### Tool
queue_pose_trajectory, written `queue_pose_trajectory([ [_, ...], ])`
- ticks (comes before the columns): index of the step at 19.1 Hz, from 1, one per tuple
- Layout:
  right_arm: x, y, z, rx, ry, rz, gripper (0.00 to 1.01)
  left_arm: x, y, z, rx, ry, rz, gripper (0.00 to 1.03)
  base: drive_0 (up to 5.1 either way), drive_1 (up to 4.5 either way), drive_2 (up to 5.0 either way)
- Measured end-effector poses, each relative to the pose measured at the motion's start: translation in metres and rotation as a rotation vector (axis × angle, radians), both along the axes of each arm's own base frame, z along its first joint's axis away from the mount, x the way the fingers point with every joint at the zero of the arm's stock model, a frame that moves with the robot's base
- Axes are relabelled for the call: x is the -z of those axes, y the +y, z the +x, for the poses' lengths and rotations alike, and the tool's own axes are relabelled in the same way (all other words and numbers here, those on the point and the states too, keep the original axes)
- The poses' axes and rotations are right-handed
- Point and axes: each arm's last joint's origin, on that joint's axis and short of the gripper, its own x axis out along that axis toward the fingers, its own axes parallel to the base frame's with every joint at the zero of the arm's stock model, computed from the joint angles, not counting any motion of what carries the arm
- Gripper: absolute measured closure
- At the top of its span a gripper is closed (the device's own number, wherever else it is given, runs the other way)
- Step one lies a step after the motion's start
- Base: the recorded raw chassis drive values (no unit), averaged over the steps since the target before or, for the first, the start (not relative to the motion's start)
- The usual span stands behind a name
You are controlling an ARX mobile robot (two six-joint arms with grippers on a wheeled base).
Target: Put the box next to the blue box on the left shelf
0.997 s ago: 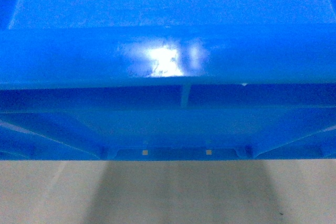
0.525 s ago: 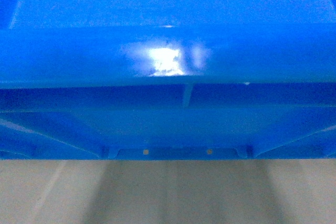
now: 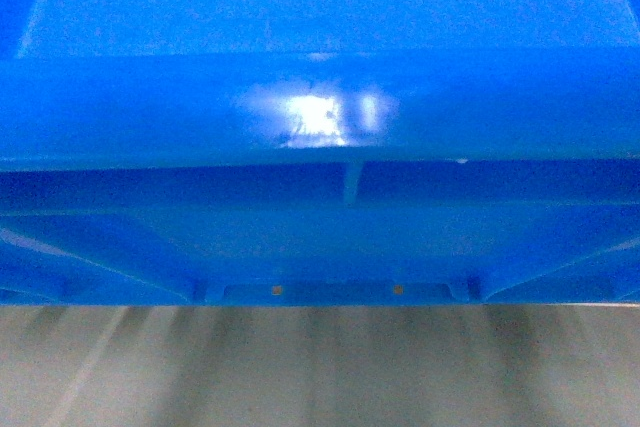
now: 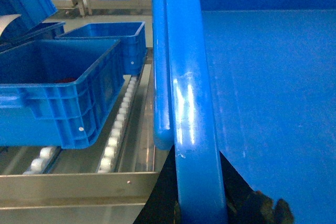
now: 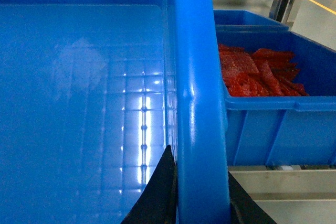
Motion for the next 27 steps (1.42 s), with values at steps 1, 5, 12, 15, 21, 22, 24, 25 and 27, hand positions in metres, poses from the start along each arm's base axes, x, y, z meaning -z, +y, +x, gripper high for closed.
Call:
queue_pose_trajectory([
  [1, 0.0000, 0.0000, 0.0000, 0.000, 0.000, 0.000, 0.92, 0.0000, 0.0000, 0.0000, 0.000, 0.000, 0.000, 0.96, 0.0, 0.00, 0.0],
  [5, 0.0002, 0.0001, 0.0001, 0.000, 0.001, 0.000, 0.92, 0.0001, 0.0000, 0.0000, 0.000, 0.001, 0.000, 0.96, 0.0, 0.00, 0.0],
  [12, 0.0002, 0.0001, 0.0002, 0.000, 0.001, 0.000, 0.92, 0.0000, 0.0000, 0.0000, 0.000, 0.000, 0.000, 0.96, 0.0, 0.00, 0.0],
  [15, -0.0005, 0.0000, -0.0001, 0.000, -0.004, 0.001, 0.92, -0.0002, 0.0000, 0.0001, 0.000, -0.003, -0.001, 0.96, 0.0, 0.00, 0.0],
  [21, 0.0005, 0.0003, 0.0008, 0.000, 0.003, -0.001, 0.92, 0.0004, -0.0001, 0.0006, 0.000, 0.003, 0.001, 0.96, 0.0, 0.00, 0.0],
  [22, 0.0005, 0.0003, 0.0008, 0.000, 0.003, -0.001, 0.92, 0.0005, -0.0001, 0.0006, 0.000, 0.003, 0.001, 0.96, 0.0, 0.00, 0.0],
  [24, 0.0006, 0.0003, 0.0007, 0.000, 0.004, -0.001, 0.92, 0.0005, -0.0001, 0.0006, 0.000, 0.003, 0.001, 0.96, 0.0, 0.00, 0.0],
  [25, 0.0006, 0.0003, 0.0007, 0.000, 0.004, -0.001, 0.92, 0.0005, -0.0001, 0.0006, 0.000, 0.003, 0.001, 0.96, 0.0, 0.00, 0.0],
  [27, 0.0005, 0.0003, 0.0008, 0.000, 0.003, -0.001, 0.92, 0.0005, -0.0001, 0.0006, 0.000, 0.003, 0.001, 0.96, 0.0, 0.00, 0.0],
])
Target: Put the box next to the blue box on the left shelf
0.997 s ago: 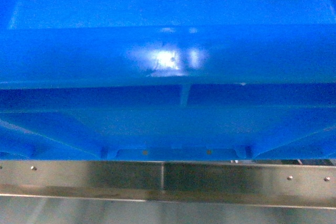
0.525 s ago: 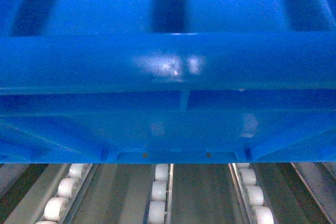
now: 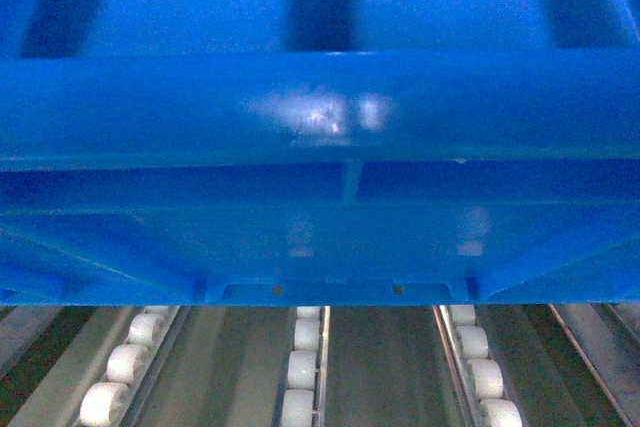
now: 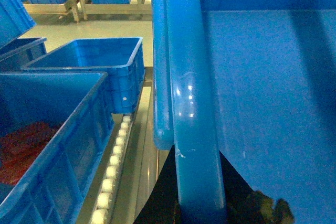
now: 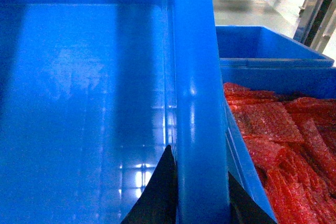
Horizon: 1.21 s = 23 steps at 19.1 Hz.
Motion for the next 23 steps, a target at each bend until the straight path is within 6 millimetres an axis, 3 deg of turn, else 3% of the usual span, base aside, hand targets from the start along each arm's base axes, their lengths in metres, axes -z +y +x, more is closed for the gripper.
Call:
queue_pose_trajectory([
  [23, 0.0000, 0.0000, 0.0000, 0.000, 0.000, 0.000, 0.92, 0.0000, 0.0000, 0.0000, 0.000, 0.000, 0.000, 0.96, 0.0, 0.00, 0.0],
])
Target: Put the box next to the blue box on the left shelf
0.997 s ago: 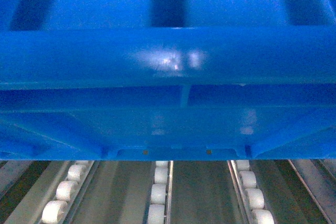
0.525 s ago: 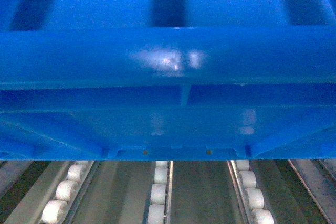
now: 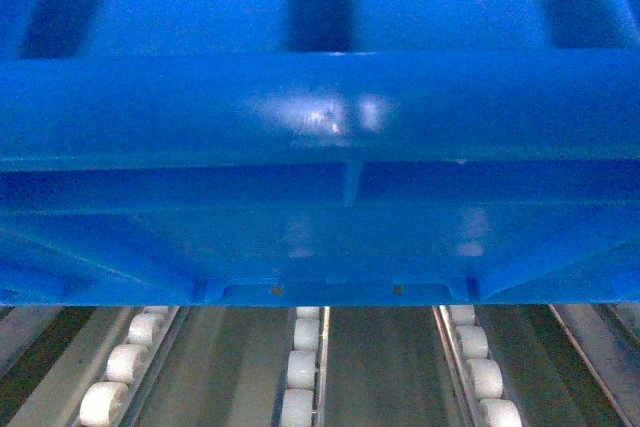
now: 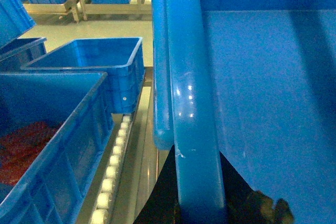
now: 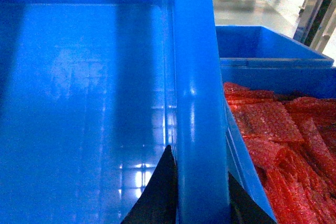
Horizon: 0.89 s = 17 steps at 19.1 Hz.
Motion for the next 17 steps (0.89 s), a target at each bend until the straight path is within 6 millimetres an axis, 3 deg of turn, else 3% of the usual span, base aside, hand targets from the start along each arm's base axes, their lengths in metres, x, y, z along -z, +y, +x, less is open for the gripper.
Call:
queue_pose_trajectory([
  [8, 0.000, 0.000, 0.000, 0.000, 0.000, 0.000, 0.92, 0.000, 0.000, 0.000, 0.000, 0.000, 0.000, 0.96, 0.0, 0.00, 0.0],
  [9, -0.004, 0.002, 0.007, -0.012, 0.233, -0.014, 0.92, 0.000, 0.000, 0.000, 0.002, 0.002, 0.008, 0.96, 0.0, 0.00, 0.0],
  [10, -0.028, 0.005, 0.027, 0.004, 0.458, -0.013, 0.92, 0.006, 0.000, 0.000, -0.002, 0.057, 0.005, 0.96, 0.0, 0.00, 0.0],
  [11, -0.036, 0.007, 0.035, -0.003, 0.624, -0.048, 0.92, 0.016, 0.000, 0.001, -0.002, 0.119, -0.011, 0.96, 0.0, 0.00, 0.0],
  [13, -0.026, 0.005, 0.028, 0.026, 0.857, -0.061, 0.92, 0.025, -0.001, 0.003, -0.008, 0.268, 0.016, 0.96, 0.0, 0.00, 0.0],
  [16, -0.009, -0.002, 0.002, 0.054, 1.176, -0.036, 0.92, -0.009, -0.011, 0.031, 0.027, 0.770, 0.099, 0.96, 0.0, 0.00, 0.0],
  [17, -0.003, -0.003, 0.003, 0.065, 1.183, -0.020, 0.92, -0.008, -0.013, 0.037, 0.020, 0.897, 0.119, 0.96, 0.0, 0.00, 0.0],
])
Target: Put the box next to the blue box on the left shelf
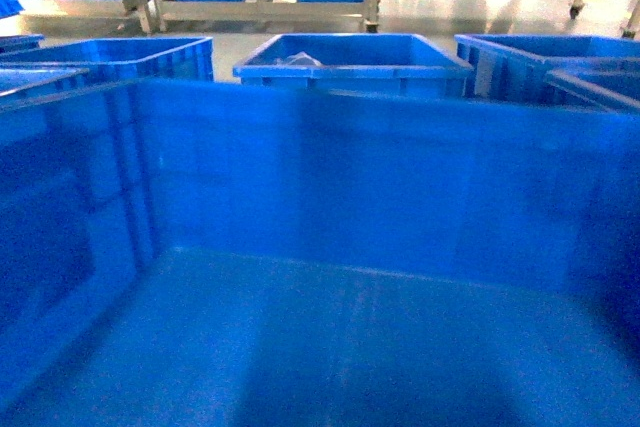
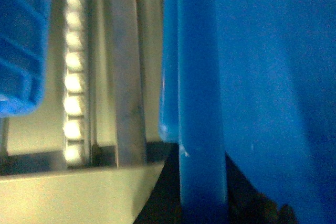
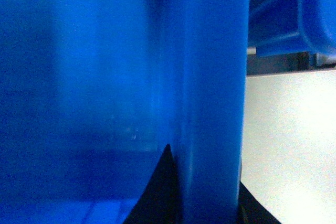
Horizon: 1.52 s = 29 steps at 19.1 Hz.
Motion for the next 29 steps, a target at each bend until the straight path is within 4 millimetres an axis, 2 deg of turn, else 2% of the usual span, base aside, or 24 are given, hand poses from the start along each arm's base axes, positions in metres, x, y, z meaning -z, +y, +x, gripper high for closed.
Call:
queue_pose_trajectory([
  [2, 0.000, 0.000, 0.003, -0.019, -0.001, -0.003, 0.92, -0.004, 0.002, -0.008, -0.031, 0.189, 0.012, 0.96, 0.0, 0.00, 0.0],
  [4, -0.005, 0.003, 0.004, -0.057, -0.019, 0.005, 0.92, -0.013, 0.007, -0.017, -0.068, 0.252, 0.011, 0.96, 0.0, 0.00, 0.0],
  [5, -0.008, 0.004, 0.005, -0.067, -0.032, 0.022, 0.92, -0.021, 0.011, -0.013, -0.085, 0.238, 0.011, 0.96, 0.0, 0.00, 0.0],
  [6, -0.005, 0.005, 0.013, -0.064, -0.042, 0.021, 0.92, -0.014, 0.011, 0.011, -0.077, 0.240, 0.017, 0.96, 0.0, 0.00, 0.0],
  [7, -0.013, 0.010, 0.034, -0.069, -0.165, 0.010, 0.92, -0.023, 0.010, 0.029, -0.084, 0.117, 0.023, 0.96, 0.0, 0.00, 0.0],
  [11, -0.034, 0.016, 0.061, -0.072, -0.305, -0.008, 0.92, -0.042, 0.009, 0.050, -0.094, -0.026, 0.027, 0.96, 0.0, 0.00, 0.0],
  [18, -0.037, 0.031, 0.115, -0.112, -0.335, -0.018, 0.92, -0.044, 0.015, 0.097, -0.123, -0.034, 0.045, 0.96, 0.0, 0.00, 0.0],
  [22, -0.032, 0.032, 0.121, -0.102, -0.245, -0.032, 0.92, -0.039, 0.013, 0.112, -0.110, 0.064, 0.052, 0.96, 0.0, 0.00, 0.0],
  [27, -0.029, 0.037, 0.116, -0.080, -0.207, -0.015, 0.92, -0.037, 0.009, 0.114, -0.082, 0.067, 0.062, 0.96, 0.0, 0.00, 0.0],
  [29, -0.019, 0.043, 0.112, -0.077, -0.178, 0.001, 0.92, -0.029, 0.011, 0.113, -0.079, 0.094, 0.078, 0.96, 0.0, 0.00, 0.0],
])
